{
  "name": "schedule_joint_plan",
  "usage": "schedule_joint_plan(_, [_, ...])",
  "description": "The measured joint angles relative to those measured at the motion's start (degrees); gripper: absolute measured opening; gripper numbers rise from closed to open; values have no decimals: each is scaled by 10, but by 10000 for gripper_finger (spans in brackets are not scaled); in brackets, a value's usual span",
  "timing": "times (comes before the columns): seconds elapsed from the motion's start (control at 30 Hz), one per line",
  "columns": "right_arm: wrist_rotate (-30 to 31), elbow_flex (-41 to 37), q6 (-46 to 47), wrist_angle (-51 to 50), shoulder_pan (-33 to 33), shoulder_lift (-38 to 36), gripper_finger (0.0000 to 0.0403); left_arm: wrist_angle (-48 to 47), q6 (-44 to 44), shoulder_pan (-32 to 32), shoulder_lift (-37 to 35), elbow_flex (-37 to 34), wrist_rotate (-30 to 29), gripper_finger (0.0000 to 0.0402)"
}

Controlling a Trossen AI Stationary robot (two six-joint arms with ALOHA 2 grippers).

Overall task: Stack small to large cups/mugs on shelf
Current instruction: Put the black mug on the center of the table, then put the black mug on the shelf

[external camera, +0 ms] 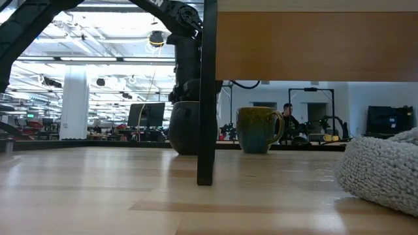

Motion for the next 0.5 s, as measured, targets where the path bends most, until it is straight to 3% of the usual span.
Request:
schedule_joint_plan(0.2, [0,0,0,0,0,0,33,-17,18,1,0,10,-31,263])
schedule_joint_plan(0.5, [0,0,0,-4,0,0,33,-90,36,1,-1,92,-36,266])
